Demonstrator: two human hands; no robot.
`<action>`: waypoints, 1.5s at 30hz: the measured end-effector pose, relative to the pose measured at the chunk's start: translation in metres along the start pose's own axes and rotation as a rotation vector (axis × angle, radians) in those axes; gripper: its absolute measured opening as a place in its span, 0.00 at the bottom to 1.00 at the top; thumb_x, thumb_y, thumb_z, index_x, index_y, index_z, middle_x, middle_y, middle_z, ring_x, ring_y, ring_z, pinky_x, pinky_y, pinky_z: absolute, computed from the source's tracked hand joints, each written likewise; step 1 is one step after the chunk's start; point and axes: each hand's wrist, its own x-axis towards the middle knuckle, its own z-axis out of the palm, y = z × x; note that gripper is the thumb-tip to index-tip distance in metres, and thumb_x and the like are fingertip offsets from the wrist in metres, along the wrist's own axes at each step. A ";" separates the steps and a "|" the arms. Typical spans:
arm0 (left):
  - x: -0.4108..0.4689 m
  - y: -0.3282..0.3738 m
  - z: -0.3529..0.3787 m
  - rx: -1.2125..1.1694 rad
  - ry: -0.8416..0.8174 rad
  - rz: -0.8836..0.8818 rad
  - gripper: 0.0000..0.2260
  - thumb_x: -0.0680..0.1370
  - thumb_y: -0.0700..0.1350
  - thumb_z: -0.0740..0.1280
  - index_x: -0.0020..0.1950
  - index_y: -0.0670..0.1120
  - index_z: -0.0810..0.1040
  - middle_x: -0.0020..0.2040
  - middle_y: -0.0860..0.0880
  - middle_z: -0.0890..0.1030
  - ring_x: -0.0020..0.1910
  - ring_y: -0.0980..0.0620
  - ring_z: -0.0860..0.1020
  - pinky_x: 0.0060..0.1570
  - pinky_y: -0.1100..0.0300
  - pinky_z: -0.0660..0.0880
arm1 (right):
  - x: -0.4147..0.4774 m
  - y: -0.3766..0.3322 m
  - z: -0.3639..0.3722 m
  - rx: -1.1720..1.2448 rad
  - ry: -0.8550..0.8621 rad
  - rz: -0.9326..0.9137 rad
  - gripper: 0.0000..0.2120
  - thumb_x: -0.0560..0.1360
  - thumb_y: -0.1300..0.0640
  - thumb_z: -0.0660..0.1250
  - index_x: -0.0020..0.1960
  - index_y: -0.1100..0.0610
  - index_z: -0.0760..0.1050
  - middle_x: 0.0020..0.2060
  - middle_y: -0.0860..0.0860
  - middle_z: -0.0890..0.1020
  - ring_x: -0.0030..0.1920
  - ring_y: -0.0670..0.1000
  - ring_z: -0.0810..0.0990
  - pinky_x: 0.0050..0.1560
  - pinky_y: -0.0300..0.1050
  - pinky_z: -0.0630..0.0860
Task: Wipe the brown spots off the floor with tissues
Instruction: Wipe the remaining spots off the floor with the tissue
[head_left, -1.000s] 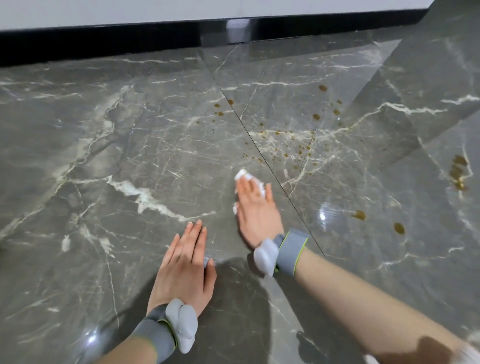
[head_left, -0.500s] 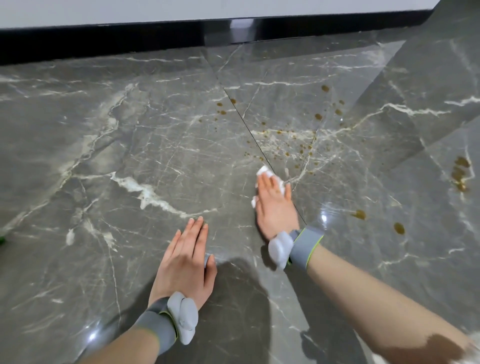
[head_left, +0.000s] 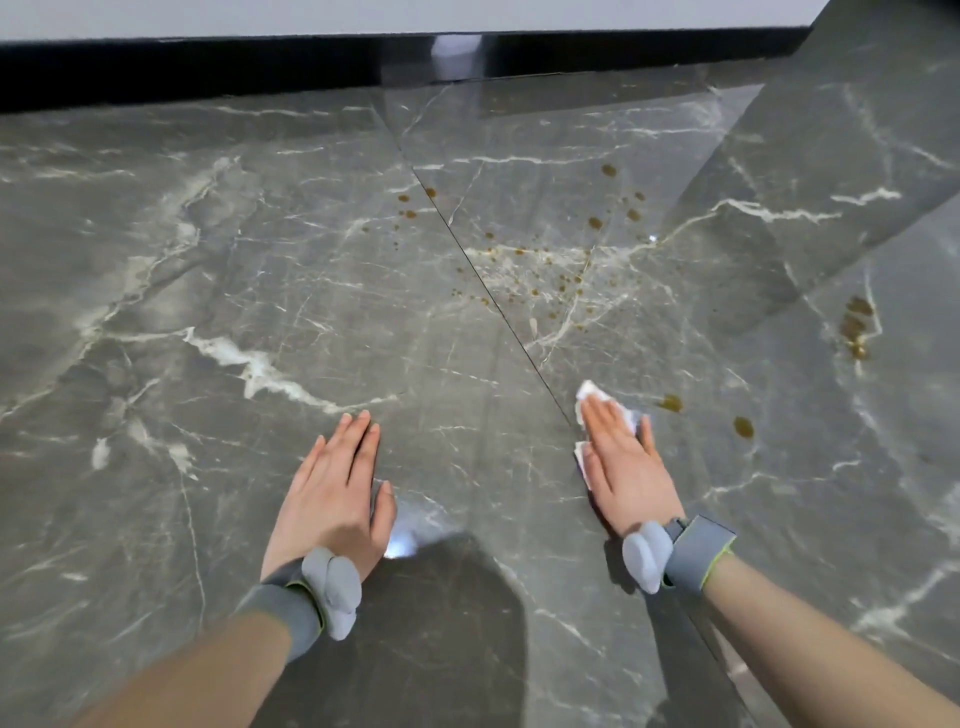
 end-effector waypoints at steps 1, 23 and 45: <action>0.000 -0.001 0.000 0.002 -0.002 -0.004 0.26 0.75 0.50 0.52 0.68 0.36 0.70 0.70 0.41 0.69 0.70 0.48 0.63 0.72 0.59 0.47 | 0.002 -0.001 0.002 0.005 0.029 0.118 0.32 0.73 0.44 0.36 0.74 0.54 0.51 0.74 0.45 0.52 0.75 0.49 0.50 0.73 0.49 0.40; 0.048 0.093 0.003 0.053 -0.010 0.210 0.29 0.75 0.54 0.51 0.72 0.41 0.64 0.75 0.44 0.61 0.74 0.45 0.59 0.71 0.52 0.45 | -0.041 0.054 -0.001 0.073 0.094 0.616 0.24 0.80 0.53 0.45 0.75 0.55 0.47 0.76 0.50 0.49 0.75 0.50 0.45 0.73 0.54 0.40; 0.059 0.106 0.039 -0.076 0.051 0.166 0.25 0.74 0.54 0.58 0.69 0.45 0.71 0.73 0.44 0.65 0.73 0.48 0.61 0.70 0.47 0.56 | -0.004 0.034 -0.057 0.507 0.517 0.470 0.22 0.69 0.57 0.52 0.62 0.62 0.66 0.54 0.59 0.70 0.57 0.57 0.67 0.58 0.47 0.62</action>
